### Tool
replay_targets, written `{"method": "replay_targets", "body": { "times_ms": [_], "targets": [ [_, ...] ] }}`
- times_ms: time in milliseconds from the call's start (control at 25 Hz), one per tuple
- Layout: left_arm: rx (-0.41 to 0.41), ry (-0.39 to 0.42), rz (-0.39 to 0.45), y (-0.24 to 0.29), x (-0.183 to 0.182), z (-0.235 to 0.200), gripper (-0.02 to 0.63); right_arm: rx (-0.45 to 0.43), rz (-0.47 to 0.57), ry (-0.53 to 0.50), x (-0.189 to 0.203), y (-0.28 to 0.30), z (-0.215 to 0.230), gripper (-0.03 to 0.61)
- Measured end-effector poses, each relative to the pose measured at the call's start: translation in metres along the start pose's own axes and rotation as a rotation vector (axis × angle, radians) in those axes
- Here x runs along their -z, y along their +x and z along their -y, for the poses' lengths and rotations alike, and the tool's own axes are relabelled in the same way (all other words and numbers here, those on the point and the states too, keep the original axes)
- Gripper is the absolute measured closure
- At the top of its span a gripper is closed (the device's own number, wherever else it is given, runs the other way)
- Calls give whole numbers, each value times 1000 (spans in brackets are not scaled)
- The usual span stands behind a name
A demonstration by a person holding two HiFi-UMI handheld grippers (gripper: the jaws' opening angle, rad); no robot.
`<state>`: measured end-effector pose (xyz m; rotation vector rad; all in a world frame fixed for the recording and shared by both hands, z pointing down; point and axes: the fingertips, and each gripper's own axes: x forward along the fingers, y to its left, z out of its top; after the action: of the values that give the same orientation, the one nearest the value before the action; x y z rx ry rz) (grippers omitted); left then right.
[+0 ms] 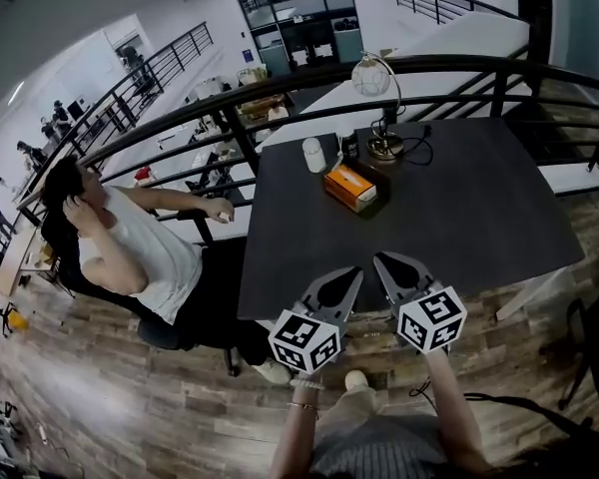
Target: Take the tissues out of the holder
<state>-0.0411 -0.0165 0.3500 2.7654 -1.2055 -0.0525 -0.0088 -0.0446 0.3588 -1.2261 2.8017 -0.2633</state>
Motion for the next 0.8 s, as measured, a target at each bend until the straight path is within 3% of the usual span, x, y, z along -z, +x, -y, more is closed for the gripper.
{"method": "replay_targets", "body": {
  "times_ms": [360, 800],
  "targets": [
    [27, 18, -3, 43, -9, -56, 606, 7, 12, 0, -7, 58, 33, 565],
    [63, 24, -40, 76, 4, -89, 606, 37, 6, 48, 4, 96, 71, 565]
  ]
}}
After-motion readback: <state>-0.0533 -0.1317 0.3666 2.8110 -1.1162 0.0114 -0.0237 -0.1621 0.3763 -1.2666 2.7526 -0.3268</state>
